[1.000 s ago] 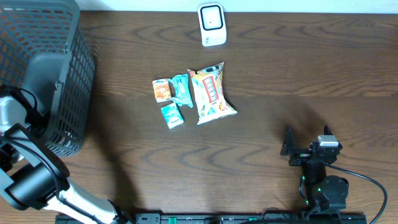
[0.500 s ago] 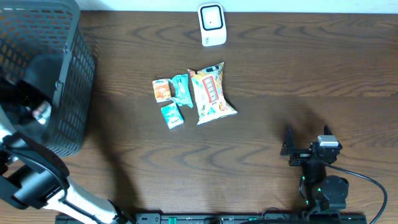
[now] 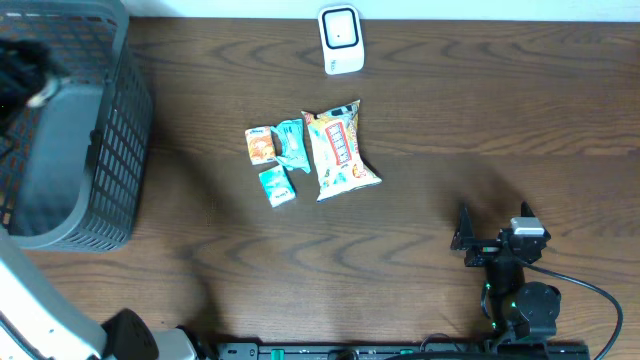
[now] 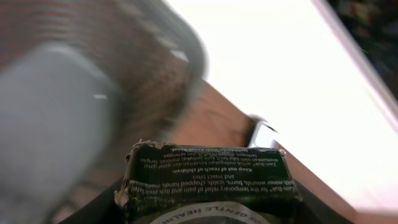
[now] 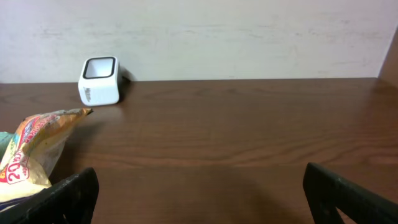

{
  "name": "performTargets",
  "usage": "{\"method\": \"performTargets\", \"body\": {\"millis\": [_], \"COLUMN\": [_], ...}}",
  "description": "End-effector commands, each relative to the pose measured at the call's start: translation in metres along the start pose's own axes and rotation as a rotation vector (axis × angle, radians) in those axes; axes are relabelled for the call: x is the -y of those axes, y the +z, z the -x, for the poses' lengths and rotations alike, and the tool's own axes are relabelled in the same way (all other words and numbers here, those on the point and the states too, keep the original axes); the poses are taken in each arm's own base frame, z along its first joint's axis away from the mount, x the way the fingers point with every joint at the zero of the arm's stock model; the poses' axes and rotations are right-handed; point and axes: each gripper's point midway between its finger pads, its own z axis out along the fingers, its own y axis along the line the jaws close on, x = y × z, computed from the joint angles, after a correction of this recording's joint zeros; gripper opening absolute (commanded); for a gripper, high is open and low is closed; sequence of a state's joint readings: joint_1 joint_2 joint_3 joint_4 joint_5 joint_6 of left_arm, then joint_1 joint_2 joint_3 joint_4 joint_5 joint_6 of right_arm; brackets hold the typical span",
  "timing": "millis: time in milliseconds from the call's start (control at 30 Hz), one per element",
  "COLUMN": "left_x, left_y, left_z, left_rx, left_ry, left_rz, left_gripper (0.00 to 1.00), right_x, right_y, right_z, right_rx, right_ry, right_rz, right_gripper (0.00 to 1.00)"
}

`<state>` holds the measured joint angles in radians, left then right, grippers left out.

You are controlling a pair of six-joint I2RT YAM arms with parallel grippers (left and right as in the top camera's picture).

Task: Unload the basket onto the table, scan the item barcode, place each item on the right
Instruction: 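Carry the dark tin out and place it beside the packs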

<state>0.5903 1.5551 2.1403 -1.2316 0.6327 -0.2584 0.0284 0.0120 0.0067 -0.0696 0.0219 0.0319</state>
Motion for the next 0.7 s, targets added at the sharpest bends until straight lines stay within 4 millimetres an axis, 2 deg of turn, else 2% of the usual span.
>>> {"method": "performTargets", "body": {"millis": [0, 67, 133, 300, 467, 667], "left_x": [0.044, 0.058, 0.065, 0.080, 0.100, 0.106], "left_y": [0.016, 0.031, 0.047, 0.102, 0.156, 0.218], "left_z": [-0.025, -0.042, -0.057, -0.113, -0.182, -0.256], "left_rx": [-0.100, -0.151, -0.190, -0.328, -0.513, -0.684], "left_ry": [0.049, 0.089, 0.133, 0.269, 0.379, 0.466], "left_rz": [-0.125, -0.128, -0.084, 0.031, 0.055, 0.087], "left_gripper": [0.40, 0.40, 0.39, 0.39, 0.40, 0.40], "right_x": [0.001, 0.001, 0.001, 0.001, 0.001, 0.001], "right_y": [0.000, 0.000, 0.000, 0.000, 0.000, 0.000], "right_z": [0.000, 0.000, 0.000, 0.000, 0.000, 0.000], "right_rx": [0.001, 0.001, 0.001, 0.001, 0.001, 0.001], "right_ry": [-0.014, -0.014, -0.014, -0.014, -0.014, -0.014], "right_rz": [-0.004, -0.004, -0.004, -0.004, -0.004, -0.004], "right_gripper": [0.99, 0.99, 0.99, 0.99, 0.99, 0.99]}}
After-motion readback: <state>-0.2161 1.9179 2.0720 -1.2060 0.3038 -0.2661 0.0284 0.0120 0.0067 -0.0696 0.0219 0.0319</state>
